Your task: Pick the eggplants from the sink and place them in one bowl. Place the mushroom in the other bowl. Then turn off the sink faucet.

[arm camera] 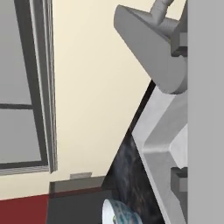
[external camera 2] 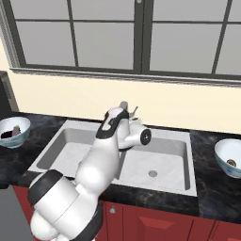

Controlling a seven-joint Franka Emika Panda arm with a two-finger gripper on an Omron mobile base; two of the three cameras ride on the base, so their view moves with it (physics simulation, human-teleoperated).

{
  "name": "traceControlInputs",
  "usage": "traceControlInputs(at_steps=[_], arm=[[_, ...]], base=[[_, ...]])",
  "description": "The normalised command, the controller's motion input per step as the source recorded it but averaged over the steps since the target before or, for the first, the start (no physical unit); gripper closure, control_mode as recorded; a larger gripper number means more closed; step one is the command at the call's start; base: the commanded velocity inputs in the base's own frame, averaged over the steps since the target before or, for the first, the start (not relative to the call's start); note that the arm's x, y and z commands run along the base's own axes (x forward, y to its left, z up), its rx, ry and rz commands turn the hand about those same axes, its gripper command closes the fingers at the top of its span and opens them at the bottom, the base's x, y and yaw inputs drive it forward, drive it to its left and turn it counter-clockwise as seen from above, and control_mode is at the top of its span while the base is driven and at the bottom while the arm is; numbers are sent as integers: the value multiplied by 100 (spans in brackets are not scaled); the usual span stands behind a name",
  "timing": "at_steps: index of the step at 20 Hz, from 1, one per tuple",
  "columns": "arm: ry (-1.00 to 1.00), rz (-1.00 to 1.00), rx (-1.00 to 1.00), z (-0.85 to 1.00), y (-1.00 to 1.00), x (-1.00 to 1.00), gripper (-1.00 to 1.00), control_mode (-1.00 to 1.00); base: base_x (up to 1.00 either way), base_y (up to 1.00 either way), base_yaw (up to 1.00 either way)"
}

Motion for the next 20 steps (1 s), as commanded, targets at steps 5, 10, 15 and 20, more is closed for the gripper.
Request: traceControlInputs(at_steps=[5,10,15,20], arm=[[1,19,2,0,-44,17,-100,-100],[0,5,2,-1,-17,26,-100,-100],[0,1,5,-8,-9,33,-100,-100],[2,2,7,-14,-13,28,-100,-100]], base=[[0,0,0],[0,0,0],[0,0,0],[0,0,0]])
